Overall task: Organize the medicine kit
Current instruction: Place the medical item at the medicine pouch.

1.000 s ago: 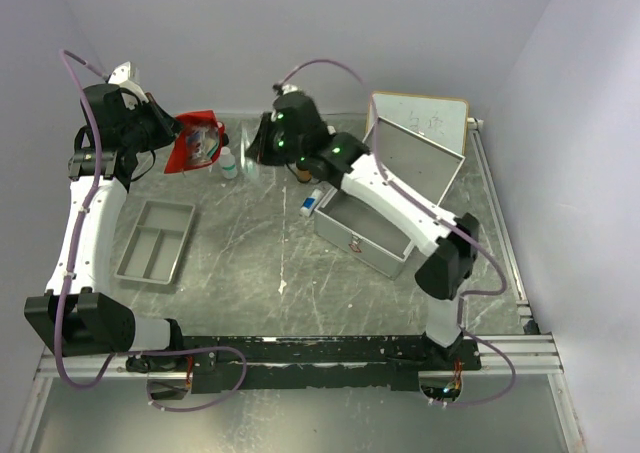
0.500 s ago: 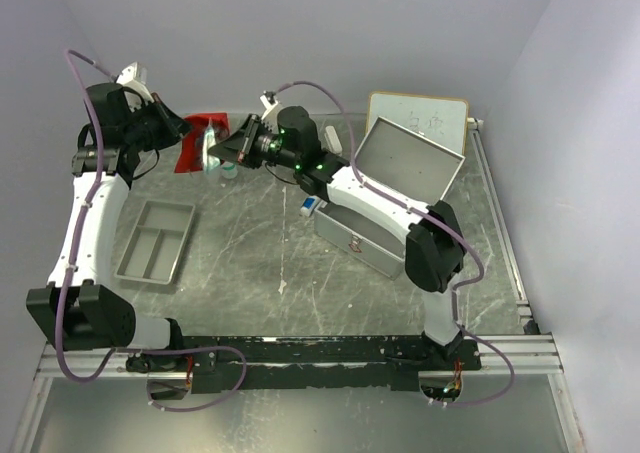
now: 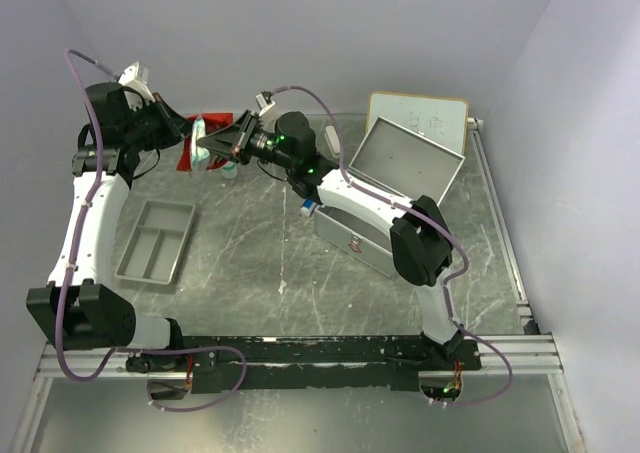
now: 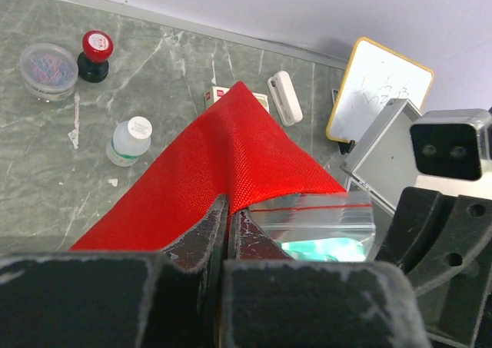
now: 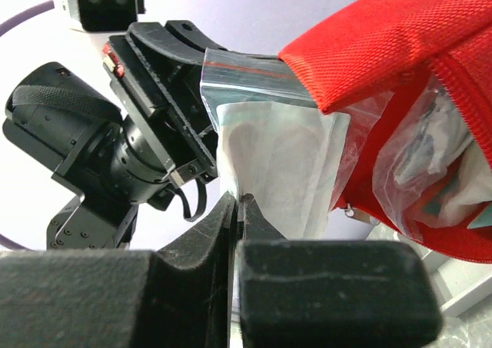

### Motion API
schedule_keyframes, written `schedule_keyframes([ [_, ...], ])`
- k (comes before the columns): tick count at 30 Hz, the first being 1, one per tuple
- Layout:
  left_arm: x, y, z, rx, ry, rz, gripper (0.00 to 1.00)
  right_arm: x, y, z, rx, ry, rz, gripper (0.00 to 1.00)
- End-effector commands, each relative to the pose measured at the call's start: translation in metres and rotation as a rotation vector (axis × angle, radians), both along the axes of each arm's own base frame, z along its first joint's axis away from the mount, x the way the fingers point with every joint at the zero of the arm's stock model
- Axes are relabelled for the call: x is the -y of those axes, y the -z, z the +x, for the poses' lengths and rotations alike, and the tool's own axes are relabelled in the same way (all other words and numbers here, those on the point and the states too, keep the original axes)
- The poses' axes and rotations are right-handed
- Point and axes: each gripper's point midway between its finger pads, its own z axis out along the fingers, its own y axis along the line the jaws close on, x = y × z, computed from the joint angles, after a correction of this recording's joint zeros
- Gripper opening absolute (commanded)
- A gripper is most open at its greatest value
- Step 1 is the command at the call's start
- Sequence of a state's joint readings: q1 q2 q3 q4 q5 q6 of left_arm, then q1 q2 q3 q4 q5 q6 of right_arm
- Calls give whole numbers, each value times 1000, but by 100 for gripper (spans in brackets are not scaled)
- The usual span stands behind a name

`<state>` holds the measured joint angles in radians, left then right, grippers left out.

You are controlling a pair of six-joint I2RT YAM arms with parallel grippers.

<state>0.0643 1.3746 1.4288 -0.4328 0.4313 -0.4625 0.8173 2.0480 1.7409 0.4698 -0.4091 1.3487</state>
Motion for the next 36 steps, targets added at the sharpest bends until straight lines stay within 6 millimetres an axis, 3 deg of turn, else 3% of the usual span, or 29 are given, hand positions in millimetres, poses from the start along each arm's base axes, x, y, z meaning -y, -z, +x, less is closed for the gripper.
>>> schedule_keyframes([
  [1,3,-17,-1,58,23,-16,7,2,-5,3,-7,2,16,0],
  [8,6,-17,-3,54,33,-28,7,7,11,10,-31,48,-43,0],
  [26,12,-16,-12,38,61,-50,7,0,20,66,-38,165,-113,0],
  [36,15,-17,-10,38,71,-63,6,2,29,76,1,221,-185,0],
])
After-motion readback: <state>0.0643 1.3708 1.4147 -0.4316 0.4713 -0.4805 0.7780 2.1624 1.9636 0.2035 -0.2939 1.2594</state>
